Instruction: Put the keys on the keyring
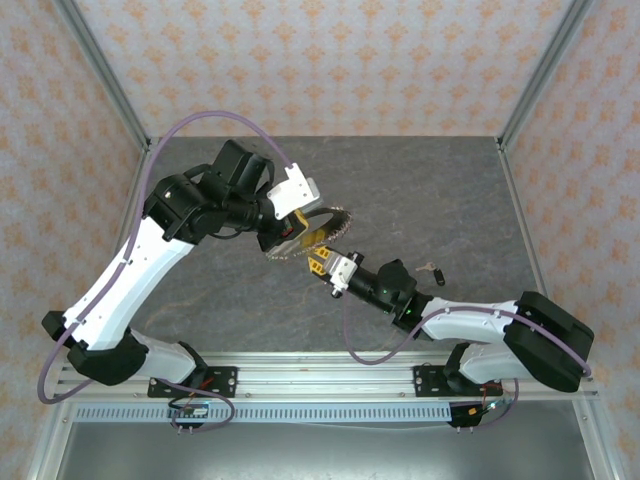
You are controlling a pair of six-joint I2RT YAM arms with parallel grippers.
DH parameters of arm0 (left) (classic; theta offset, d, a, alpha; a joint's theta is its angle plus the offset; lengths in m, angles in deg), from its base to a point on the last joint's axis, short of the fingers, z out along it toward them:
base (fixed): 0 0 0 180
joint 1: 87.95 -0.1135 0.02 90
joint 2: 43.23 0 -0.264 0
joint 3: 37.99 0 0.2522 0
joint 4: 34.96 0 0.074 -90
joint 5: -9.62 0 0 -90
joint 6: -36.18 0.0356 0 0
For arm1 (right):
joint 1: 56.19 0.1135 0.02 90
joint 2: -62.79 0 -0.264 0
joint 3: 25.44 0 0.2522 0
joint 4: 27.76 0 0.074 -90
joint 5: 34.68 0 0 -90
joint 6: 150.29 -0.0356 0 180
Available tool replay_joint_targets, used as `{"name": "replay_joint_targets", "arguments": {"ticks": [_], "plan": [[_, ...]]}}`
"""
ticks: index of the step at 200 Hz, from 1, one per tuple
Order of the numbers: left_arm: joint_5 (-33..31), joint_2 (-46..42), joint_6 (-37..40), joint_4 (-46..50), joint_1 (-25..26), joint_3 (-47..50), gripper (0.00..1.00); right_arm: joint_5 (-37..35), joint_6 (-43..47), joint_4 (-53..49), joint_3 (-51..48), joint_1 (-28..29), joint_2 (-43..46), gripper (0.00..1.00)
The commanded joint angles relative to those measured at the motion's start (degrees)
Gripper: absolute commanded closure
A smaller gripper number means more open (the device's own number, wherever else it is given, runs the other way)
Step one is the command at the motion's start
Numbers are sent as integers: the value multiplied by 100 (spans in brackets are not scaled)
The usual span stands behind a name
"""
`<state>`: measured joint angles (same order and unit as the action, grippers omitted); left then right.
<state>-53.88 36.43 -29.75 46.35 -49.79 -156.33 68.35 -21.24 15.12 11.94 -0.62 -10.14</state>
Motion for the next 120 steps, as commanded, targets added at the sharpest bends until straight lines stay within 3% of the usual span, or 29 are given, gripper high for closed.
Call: {"name": "replay_joint_targets", "arguments": {"ticks": [1,120], "plan": [[-98,-152,-7,-203,34,6,100,23,-103,313,73,-20,96,81],[-202,-163,-64,-317,34,30,100,-38,-21,264,-32,-15,407,81]]}}
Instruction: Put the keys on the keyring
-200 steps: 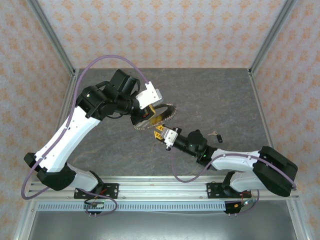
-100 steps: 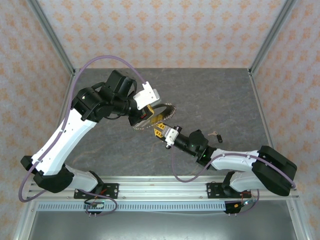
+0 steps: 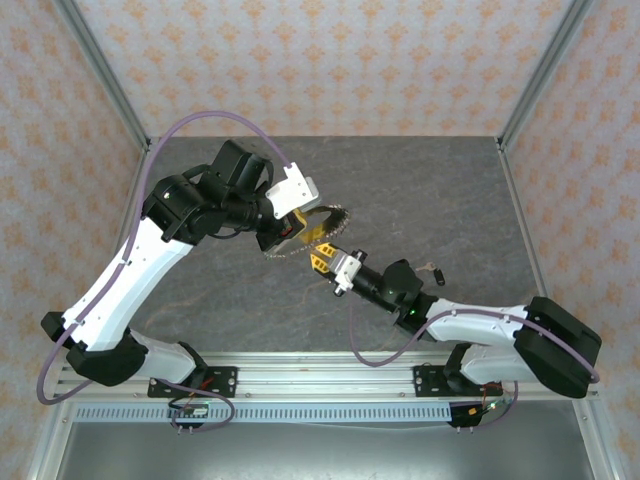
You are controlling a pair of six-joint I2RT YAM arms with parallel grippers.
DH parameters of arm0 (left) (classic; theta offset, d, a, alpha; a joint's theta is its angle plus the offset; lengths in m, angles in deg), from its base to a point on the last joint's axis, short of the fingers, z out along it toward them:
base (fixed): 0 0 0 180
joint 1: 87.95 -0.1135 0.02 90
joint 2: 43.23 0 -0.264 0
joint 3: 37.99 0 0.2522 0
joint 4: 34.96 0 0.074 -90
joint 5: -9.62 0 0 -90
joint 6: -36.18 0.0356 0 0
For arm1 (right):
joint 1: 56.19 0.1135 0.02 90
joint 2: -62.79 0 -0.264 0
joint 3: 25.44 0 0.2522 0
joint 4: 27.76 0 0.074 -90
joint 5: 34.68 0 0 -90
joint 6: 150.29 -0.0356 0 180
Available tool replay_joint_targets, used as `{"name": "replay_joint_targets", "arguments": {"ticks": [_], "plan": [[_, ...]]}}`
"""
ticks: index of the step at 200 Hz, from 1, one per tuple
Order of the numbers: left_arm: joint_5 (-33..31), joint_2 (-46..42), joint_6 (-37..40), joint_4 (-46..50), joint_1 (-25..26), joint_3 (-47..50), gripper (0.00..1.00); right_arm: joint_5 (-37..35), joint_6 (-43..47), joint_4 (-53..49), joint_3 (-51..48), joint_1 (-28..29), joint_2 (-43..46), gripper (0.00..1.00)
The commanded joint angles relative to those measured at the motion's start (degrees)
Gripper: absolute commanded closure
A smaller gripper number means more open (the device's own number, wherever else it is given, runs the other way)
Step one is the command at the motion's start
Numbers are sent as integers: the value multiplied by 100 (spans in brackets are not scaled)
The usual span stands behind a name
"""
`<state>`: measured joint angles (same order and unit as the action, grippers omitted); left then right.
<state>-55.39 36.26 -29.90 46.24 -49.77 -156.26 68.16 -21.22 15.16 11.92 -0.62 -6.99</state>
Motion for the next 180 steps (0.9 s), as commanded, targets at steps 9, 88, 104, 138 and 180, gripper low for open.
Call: {"name": "replay_joint_targets", "arguments": {"ticks": [9,88,104,138,180], "plan": [[-62,-150,-63,-313,31,20,100,-11,-22,286,-31,-11,94,81],[-99,-143,-123,-375,32,16,100,128,-70,395,-26,-16,92,81],[-94,-144,-126,-388,30,20,100,122,-101,464,-21,-13,79,81],[-125,-138,-141,-378,32,33,100,84,-131,589,-13,6,74,82],[-152,-161,-155,-410,32,44,100,133,-127,605,5,15,62,82]]}}
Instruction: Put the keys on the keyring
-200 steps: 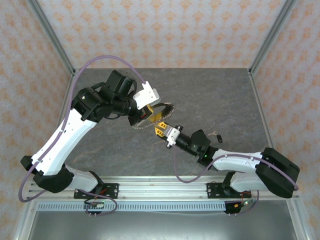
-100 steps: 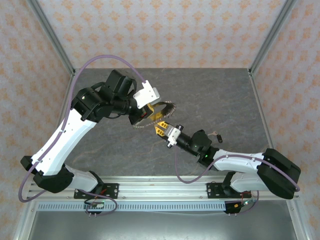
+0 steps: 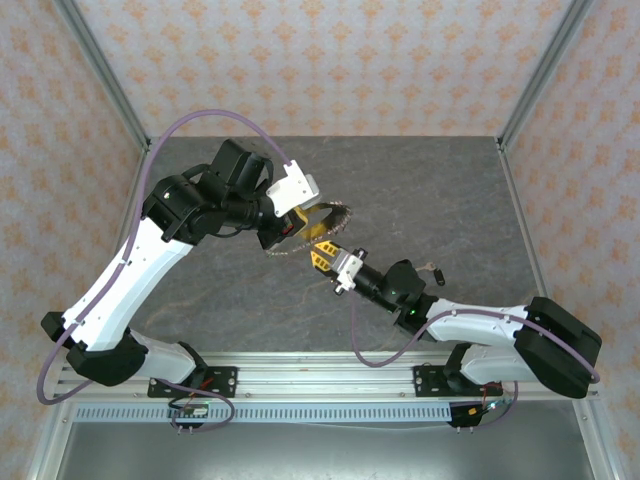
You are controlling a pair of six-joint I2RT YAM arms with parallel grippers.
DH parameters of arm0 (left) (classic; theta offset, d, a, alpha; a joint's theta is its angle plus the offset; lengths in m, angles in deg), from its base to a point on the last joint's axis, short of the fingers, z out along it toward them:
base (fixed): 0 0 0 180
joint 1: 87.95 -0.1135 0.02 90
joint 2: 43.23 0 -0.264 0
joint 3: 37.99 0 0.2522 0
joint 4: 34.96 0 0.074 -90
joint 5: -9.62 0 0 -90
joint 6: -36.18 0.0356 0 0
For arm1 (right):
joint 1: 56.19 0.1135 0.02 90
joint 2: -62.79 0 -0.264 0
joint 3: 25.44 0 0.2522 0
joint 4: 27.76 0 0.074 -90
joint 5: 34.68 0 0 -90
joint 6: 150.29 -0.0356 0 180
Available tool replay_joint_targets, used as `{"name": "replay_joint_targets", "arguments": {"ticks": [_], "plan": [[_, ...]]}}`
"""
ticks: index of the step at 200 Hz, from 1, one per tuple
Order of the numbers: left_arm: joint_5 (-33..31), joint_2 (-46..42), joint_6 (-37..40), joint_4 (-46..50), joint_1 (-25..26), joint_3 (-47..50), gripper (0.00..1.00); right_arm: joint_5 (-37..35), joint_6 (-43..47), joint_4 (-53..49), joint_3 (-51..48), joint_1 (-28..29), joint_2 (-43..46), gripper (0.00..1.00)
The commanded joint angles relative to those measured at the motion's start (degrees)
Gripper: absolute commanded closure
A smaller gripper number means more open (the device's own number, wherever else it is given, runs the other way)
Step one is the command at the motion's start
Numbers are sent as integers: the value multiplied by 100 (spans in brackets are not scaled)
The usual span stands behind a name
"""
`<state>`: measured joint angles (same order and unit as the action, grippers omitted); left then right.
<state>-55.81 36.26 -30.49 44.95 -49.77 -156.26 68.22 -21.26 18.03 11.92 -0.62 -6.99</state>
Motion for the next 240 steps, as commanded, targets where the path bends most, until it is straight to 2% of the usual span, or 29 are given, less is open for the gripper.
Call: {"name": "replay_joint_targets", "arguments": {"ticks": [1,81,240], "plan": [[-107,-157,-99,-284,32,44,100,130,-123,315,5,15,62,82],[-224,-161,-162,-341,32,49,100,186,-117,256,41,22,52,81],[-146,-107,-179,-310,32,11,100,-262,-106,661,145,41,-167,80]]}}
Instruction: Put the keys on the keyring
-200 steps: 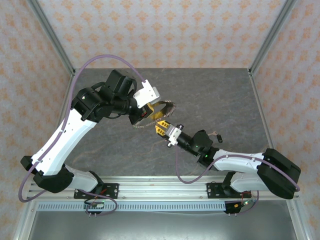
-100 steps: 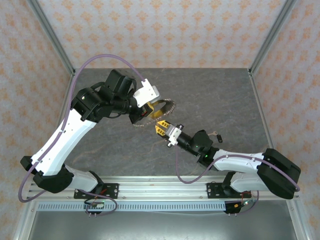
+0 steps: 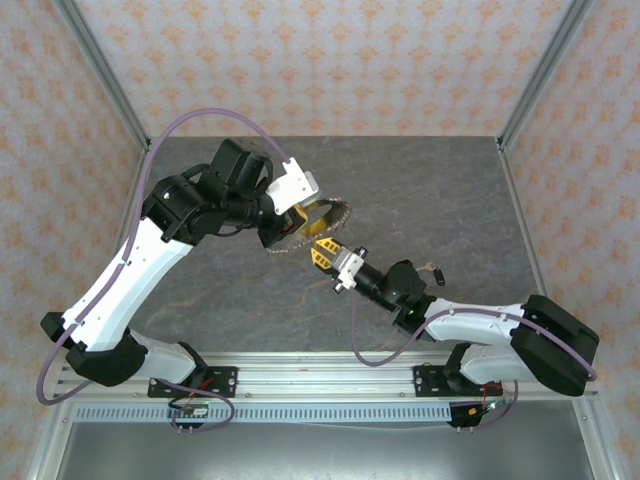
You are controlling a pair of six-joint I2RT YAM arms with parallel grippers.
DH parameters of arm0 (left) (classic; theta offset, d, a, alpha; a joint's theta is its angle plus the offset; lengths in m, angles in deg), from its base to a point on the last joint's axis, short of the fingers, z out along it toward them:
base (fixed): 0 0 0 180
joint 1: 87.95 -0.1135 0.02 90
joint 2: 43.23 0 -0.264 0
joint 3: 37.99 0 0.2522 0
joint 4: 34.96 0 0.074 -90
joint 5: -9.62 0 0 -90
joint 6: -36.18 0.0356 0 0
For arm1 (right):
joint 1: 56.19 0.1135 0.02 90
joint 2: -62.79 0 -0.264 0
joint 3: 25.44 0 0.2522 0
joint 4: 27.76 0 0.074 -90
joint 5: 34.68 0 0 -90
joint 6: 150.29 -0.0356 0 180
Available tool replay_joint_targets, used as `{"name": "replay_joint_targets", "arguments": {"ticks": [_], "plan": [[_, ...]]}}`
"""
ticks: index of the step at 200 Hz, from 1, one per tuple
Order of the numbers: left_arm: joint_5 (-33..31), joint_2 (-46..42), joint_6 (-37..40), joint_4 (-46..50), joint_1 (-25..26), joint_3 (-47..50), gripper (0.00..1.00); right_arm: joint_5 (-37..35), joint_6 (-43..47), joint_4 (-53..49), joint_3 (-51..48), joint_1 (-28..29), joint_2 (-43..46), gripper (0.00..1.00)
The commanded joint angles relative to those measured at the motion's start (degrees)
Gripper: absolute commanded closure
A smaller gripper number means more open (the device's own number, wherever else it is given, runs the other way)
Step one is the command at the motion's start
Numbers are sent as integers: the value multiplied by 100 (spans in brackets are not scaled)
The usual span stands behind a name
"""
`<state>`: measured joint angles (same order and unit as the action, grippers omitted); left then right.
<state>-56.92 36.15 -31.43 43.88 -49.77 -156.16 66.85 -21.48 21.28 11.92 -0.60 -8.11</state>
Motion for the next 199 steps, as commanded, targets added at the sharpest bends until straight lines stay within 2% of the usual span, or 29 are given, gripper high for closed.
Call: {"name": "replay_joint_targets", "arguments": {"ticks": [1,23,87,151,199], "plan": [[-30,-97,-85,-205,28,4,100,-129,-79,332,145,39,-52,80],[-21,-108,-94,-192,33,11,100,-204,-81,377,154,39,-95,79],[-71,-132,-83,-210,32,13,100,263,-78,136,250,44,-123,79],[-52,-138,-103,-191,32,21,100,-308,83,440,344,195,-403,78],[-92,-174,-91,-188,32,43,100,-617,197,423,192,195,-199,76]]}}
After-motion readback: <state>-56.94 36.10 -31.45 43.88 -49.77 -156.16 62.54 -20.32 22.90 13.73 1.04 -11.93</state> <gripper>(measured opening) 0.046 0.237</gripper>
